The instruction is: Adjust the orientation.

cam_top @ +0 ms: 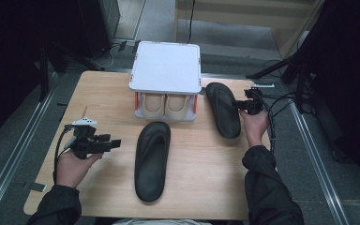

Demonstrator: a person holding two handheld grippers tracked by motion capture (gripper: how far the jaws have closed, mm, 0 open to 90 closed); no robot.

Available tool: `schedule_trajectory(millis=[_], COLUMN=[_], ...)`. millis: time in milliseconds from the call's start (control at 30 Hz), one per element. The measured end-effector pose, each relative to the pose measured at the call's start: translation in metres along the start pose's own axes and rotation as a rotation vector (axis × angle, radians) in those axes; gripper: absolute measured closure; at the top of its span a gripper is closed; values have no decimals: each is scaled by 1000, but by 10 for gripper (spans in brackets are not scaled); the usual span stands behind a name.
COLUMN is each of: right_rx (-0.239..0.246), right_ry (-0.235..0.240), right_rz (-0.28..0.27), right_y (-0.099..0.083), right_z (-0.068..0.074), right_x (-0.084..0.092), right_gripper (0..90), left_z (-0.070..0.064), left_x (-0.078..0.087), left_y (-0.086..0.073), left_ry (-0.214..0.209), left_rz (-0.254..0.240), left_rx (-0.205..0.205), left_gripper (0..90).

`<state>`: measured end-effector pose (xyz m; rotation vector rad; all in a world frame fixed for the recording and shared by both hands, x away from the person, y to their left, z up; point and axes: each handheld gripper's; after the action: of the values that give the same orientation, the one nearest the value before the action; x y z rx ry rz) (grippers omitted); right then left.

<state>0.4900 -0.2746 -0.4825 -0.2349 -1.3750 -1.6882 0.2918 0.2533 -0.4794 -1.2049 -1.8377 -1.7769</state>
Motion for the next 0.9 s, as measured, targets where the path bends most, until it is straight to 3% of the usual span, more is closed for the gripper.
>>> schedule_trajectory(millis=[633, 900], right_rx=[17, 19], right_ry=[31, 48], right_rz=[13, -3], right_y=[-27, -39], right_z=[23, 33], right_x=[32, 55], right_gripper=[766, 766], left_z=[-9, -15], left_x=[-18, -26], left_y=[18, 24], left_ry=[-48, -61], left_rz=[24, 29], left_rx=[-45, -69], left_gripper=[401, 401])
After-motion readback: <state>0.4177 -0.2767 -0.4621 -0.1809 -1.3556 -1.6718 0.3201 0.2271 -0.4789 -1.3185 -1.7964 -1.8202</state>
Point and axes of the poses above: each handheld gripper's, and its own axes: x roughly backward along the jaws, y roughly out of its top, z roughly to its left, and after that the axes turned 12 degrees about y, right-handed
